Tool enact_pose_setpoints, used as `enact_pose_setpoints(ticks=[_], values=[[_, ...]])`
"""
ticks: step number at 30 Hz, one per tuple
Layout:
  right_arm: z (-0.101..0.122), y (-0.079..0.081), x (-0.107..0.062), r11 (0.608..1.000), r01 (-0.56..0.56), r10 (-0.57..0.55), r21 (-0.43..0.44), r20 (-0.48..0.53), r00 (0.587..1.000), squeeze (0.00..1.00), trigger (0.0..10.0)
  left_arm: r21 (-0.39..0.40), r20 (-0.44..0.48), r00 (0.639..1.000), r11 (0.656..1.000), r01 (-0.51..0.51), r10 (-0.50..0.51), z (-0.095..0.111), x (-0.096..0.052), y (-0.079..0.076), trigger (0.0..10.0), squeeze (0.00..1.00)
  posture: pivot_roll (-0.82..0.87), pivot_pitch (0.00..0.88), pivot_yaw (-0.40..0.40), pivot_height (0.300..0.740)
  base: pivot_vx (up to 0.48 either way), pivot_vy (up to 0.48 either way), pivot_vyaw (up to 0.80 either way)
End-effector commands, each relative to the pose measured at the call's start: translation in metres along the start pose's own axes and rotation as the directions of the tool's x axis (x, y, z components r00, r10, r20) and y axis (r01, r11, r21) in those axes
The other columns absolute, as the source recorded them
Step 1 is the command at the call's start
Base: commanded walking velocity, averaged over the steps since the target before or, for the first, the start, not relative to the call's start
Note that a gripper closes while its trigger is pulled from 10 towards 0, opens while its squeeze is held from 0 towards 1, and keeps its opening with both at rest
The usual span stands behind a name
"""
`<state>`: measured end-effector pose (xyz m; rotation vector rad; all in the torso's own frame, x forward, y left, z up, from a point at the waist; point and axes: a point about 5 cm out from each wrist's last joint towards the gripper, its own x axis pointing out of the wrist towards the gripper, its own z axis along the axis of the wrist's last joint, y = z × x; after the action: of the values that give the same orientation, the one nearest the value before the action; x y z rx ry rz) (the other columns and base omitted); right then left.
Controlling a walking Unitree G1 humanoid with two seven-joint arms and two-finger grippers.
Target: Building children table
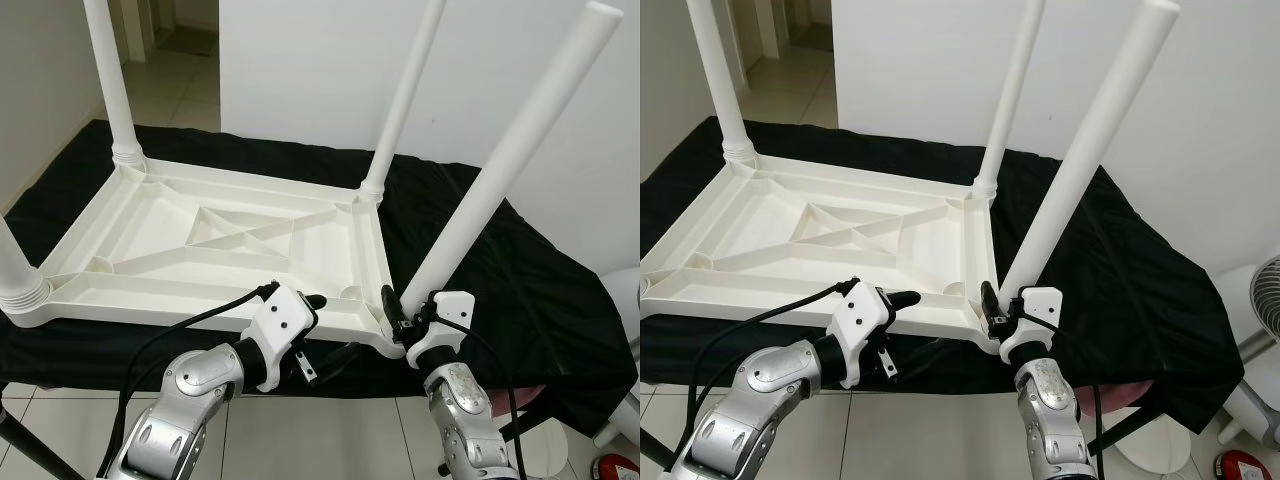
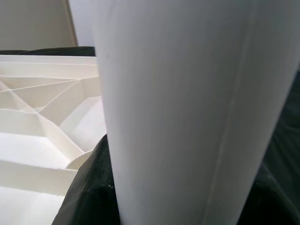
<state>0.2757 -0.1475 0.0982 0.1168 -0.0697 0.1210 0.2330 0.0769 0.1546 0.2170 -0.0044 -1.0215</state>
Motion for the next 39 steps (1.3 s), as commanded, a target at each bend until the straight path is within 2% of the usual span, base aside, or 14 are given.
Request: enact_pose_setpoints(ticks=[1, 8, 12, 26, 39], values=[[-0.02, -0.012, -0.007, 0.997, 0.08, -0.08, -0.01, -0.107, 0.991, 0.0, 10.0, 0.02, 0.011, 0.997, 0.997, -0.076, 0.076, 0.003, 0.002, 0.002, 10.0, 0.0, 0.02, 0.0, -0.117, 0.74, 0.0, 0.0, 0.0], [-0.019, -0.009, -0.002, 0.986, 0.163, -0.159, 0.021, -0.118, 0.98, 0.0, 10.0, 0.021, 0.013, 0.997, 0.997, -0.075, 0.075, 0.004, 0.002, 0.0, 10.0, 0.0, 0.02, 0.0, -0.124, 0.74, 0.0, 0.0, 0.0], [-0.021, -0.004, -0.001, 0.974, 0.214, -0.203, 0.077, -0.13, 0.97, 0.0, 10.0, 0.02, 0.014, 0.997, 0.997, -0.075, 0.075, 0.003, 0.003, -0.001, 10.0, 0.0, 0.02, 0.0, -0.127, 0.74, 0.0, 0.0, 0.0], [-0.013, -0.014, -0.001, 0.929, 0.369, -0.364, 0.035, -0.095, 0.926, 0.0, 10.0, 0.018, 0.019, 0.997, 0.997, -0.072, 0.072, 0.003, 0.006, -0.004, 10.0, 0.0, 0.02, 0.0, -0.138, 0.74, 0.0, 0.0, 0.0], [0.009, -0.016, 0.008, 0.911, 0.411, -0.411, 0.03, -0.018, 0.911, 0.0, 10.0, 0.021, 0.023, 0.997, 0.997, -0.076, 0.076, 0.003, 0.008, -0.005, 10.0, 0.0, 0.01, 0.0, -0.142, 0.74, 0.0, 0.0, 0.0]])
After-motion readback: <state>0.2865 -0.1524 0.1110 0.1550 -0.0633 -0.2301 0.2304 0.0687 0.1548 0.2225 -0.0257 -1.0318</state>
